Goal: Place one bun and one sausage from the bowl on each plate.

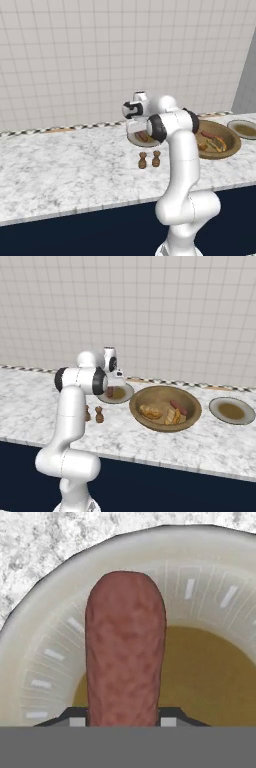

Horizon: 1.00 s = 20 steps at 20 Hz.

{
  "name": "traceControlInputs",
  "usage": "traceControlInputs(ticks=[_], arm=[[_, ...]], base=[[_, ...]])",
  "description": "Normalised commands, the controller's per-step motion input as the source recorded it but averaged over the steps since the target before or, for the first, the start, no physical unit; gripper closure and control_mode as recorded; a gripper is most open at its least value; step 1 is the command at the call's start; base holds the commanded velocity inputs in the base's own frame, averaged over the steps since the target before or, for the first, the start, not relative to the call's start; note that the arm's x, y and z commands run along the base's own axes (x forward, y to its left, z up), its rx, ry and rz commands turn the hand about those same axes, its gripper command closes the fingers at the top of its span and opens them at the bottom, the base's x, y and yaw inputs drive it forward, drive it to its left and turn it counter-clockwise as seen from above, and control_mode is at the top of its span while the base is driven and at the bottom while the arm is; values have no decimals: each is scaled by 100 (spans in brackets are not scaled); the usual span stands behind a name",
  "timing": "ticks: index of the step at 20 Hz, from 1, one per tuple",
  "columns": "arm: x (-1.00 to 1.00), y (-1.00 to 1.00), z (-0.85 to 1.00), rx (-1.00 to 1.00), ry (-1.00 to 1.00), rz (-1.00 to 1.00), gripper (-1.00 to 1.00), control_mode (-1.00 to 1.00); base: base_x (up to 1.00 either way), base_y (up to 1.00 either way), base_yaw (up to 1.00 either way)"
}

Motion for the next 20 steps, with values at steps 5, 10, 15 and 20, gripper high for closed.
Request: traceControlInputs(ticks=[5, 10, 15, 20], arm=[[-17, 0, 3, 0, 8, -2, -100, -100], [-70, 0, 15, 0, -6, 0, -100, -100], [-93, -9, 27, 0, -16, 0, -100, -100], [-88, -27, 58, 1, -20, 0, -100, -100]], base=[[0, 0, 0], [0, 0, 0], [0, 0, 0], [0, 0, 0]])
